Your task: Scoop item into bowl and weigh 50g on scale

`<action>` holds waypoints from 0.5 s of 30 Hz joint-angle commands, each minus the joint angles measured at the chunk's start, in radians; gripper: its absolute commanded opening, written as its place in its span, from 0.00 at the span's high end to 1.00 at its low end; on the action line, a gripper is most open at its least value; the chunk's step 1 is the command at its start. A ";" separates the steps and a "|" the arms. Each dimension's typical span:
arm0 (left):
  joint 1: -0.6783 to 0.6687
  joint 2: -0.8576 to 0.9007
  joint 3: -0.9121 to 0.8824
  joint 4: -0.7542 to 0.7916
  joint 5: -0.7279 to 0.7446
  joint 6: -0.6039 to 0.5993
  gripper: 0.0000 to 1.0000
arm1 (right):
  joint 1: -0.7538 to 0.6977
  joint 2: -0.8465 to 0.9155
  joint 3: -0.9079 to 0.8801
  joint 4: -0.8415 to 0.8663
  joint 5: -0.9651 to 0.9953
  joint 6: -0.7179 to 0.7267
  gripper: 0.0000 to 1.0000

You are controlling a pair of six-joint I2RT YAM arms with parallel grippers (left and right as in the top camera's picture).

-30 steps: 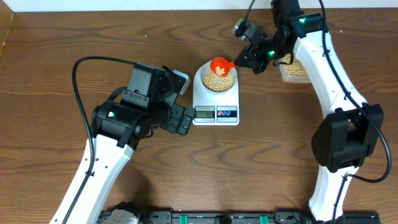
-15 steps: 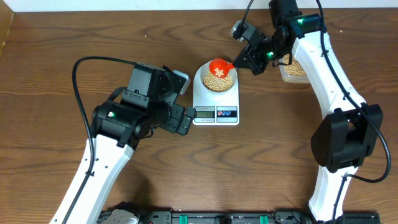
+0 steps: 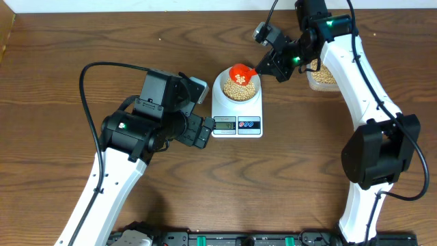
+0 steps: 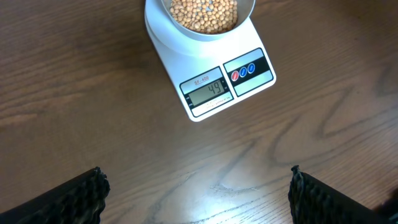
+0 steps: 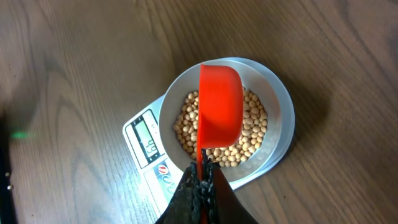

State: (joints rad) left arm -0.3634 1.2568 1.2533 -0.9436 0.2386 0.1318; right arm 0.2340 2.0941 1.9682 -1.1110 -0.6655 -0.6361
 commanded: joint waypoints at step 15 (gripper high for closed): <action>0.004 0.006 -0.001 -0.006 0.012 0.010 0.05 | -0.003 0.006 0.014 -0.012 -0.045 -0.018 0.99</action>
State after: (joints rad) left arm -0.3634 1.2568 1.2533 -0.9436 0.2386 0.1318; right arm 0.2340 2.0941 1.9682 -1.1118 -0.6662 -0.6369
